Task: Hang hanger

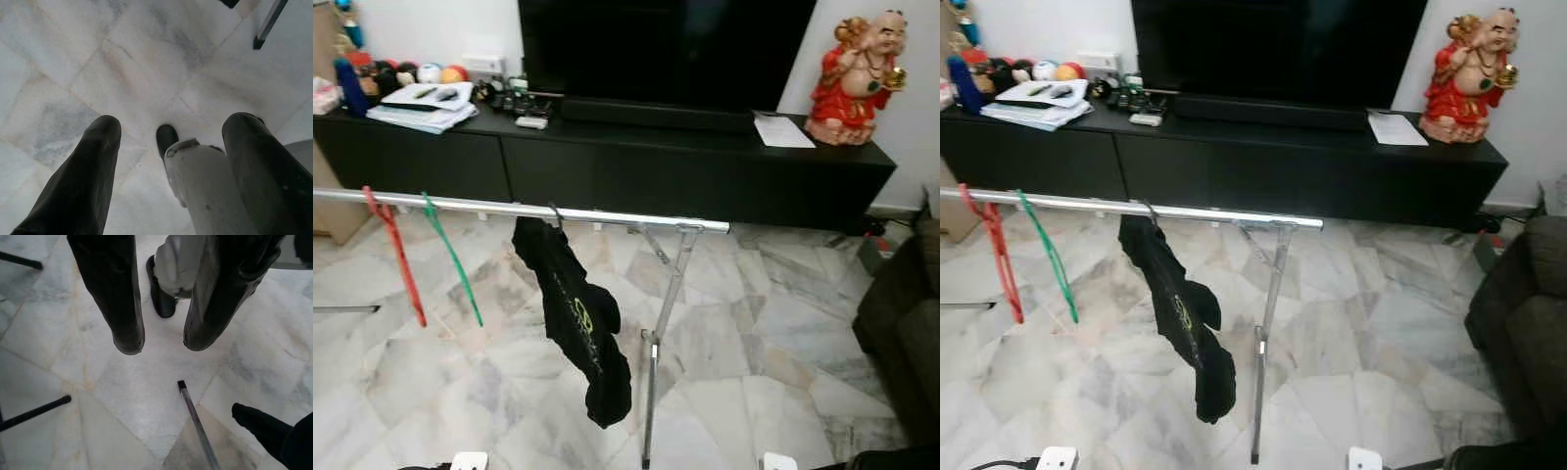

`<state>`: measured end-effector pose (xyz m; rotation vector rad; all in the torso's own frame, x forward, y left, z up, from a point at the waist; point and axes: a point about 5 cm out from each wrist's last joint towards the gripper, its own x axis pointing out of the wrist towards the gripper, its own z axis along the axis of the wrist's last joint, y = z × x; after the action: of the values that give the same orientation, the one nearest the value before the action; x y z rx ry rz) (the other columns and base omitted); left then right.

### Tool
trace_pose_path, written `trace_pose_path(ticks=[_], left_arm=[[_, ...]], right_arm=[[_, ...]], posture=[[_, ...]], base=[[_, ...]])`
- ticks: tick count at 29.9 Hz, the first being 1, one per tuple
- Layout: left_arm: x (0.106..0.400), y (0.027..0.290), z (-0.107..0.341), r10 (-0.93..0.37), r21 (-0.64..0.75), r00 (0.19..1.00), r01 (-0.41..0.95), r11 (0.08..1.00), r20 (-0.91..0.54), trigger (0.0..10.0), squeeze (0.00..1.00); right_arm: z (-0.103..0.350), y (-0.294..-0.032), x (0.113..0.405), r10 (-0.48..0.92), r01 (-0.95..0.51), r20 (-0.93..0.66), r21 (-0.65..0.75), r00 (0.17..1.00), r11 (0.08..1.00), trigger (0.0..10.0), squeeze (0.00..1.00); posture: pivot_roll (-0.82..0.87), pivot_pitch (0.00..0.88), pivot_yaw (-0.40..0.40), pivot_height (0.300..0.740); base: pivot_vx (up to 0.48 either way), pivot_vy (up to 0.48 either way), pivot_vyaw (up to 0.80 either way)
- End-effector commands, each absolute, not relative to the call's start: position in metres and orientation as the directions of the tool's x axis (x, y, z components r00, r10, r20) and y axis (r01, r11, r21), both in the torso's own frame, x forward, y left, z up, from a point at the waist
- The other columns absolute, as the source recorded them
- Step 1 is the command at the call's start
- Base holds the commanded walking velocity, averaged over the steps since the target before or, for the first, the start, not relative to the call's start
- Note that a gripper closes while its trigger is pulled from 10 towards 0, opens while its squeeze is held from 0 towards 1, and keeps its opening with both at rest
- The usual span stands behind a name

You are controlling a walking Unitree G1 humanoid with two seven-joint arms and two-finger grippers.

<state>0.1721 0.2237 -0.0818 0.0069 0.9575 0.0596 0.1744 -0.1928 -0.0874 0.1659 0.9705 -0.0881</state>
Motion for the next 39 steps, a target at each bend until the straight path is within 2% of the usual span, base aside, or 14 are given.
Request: trace_pose_path(ticks=[1,25,39], left_arm=[[0.166,0.223,-0.085,0.050,0.040,0.549,-0.032,0.999,-0.834,10.0,0.00],[0.167,0.218,-0.086,0.038,0.005,0.555,-0.060,0.998,-0.831,10.0,0.00],[0.167,0.218,-0.086,0.038,0.005,0.555,-0.060,0.998,-0.831,10.0,0.00]], right_arm=[[-0.089,-0.196,0.170,-0.015,0.169,-0.831,0.096,0.556,0.981,10.0,0.00],[-0.095,-0.193,0.154,-0.017,0.166,-0.841,0.086,0.540,0.982,10.0,0.00],[-0.095,-0.193,0.154,-0.017,0.166,-0.841,0.086,0.540,0.982,10.0,0.00]], posture=[[-0.11,0.059,-0.019,0.740],[-0.12,0.062,-0.019,0.740],[-0.12,0.062,-0.019,0.740]], base=[[0.000,-0.480,-0.74],[0.000,0.000,-0.74],[0.000,0.000,-0.72]])
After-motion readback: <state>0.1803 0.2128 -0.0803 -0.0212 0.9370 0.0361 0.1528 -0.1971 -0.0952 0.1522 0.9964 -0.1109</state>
